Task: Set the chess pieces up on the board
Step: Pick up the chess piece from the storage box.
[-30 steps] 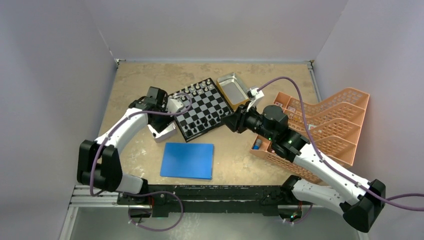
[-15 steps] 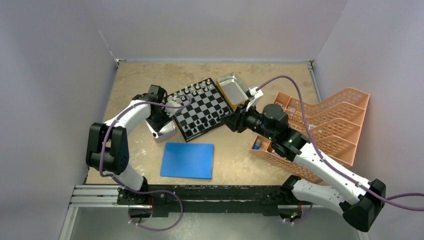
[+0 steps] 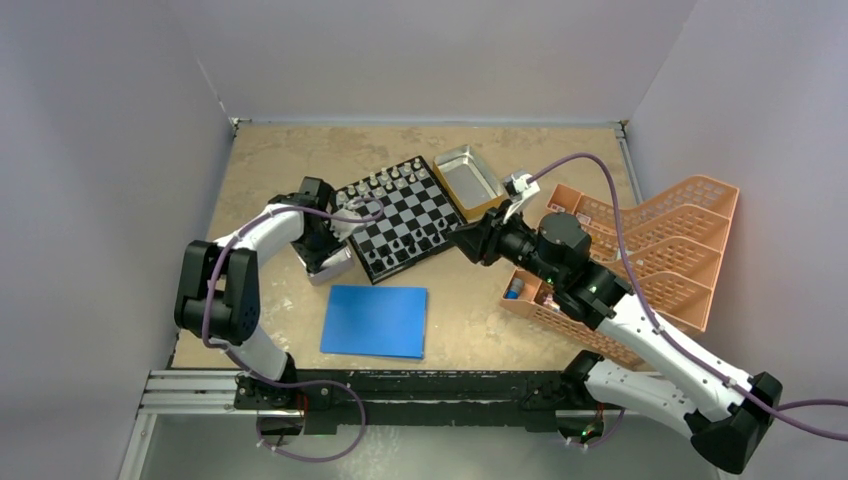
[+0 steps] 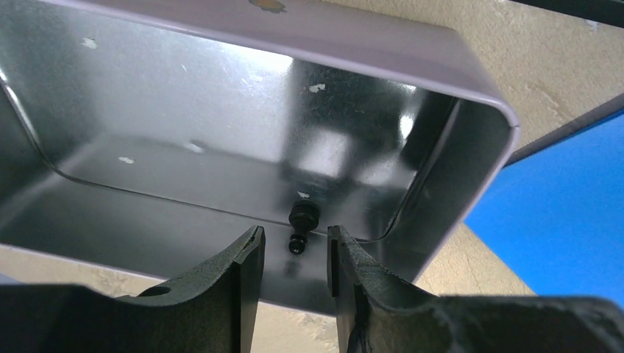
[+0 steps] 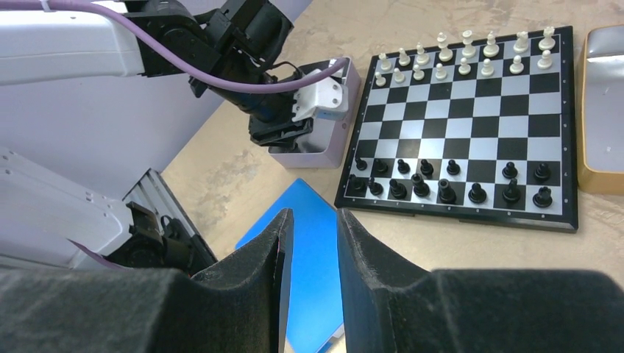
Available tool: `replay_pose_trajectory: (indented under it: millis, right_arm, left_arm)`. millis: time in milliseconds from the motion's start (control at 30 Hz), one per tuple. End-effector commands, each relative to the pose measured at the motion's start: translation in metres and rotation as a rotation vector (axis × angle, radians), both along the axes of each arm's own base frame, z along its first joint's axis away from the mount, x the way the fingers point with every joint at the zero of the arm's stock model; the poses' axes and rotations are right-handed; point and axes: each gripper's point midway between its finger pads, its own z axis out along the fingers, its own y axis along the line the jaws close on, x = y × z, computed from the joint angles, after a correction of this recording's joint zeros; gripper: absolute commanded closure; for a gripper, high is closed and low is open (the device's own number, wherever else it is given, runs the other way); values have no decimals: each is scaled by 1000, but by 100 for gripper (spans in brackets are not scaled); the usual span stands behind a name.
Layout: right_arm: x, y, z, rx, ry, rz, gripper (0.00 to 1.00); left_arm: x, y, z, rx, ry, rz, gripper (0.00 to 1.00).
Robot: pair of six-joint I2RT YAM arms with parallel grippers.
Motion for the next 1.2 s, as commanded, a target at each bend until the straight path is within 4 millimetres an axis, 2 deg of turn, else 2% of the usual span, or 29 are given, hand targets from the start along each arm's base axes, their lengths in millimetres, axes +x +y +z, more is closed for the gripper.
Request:
replay_pose_trajectory:
  millis: [0, 167, 267, 333, 433, 533, 633, 833, 1167]
  right_arm:
    - [-1, -5, 31, 44, -68, -15, 69]
    - [-1, -8, 34, 44, -71, -26, 69]
    - [-3, -9, 30, 36, -63, -22, 69]
    - [-3, -9, 27, 33, -59, -21, 69]
    - [-3, -8, 23, 28, -53, -21, 69]
    - [-1, -7, 19, 22, -48, -20, 69]
    - [1, -5, 19, 20, -47, -19, 69]
    - [5, -3, 15, 12, -43, -27, 68]
    - [10, -1, 15, 12, -48, -38, 68]
  left_arm:
    - [0, 4, -8, 22, 15, -20, 64]
    - [4, 6, -8, 34, 2, -28, 64]
    - [4, 8, -14, 46, 18, -28, 68]
    - [5, 8, -17, 48, 31, -27, 75]
    - [7, 3, -16, 29, 54, -24, 91]
    - [17, -4, -8, -3, 34, -23, 98]
    - [29, -8, 3, -20, -13, -24, 99]
    - [49, -31, 25, -140, -122, -40, 99]
    - [53, -36, 43, -179, -178, 6, 100]
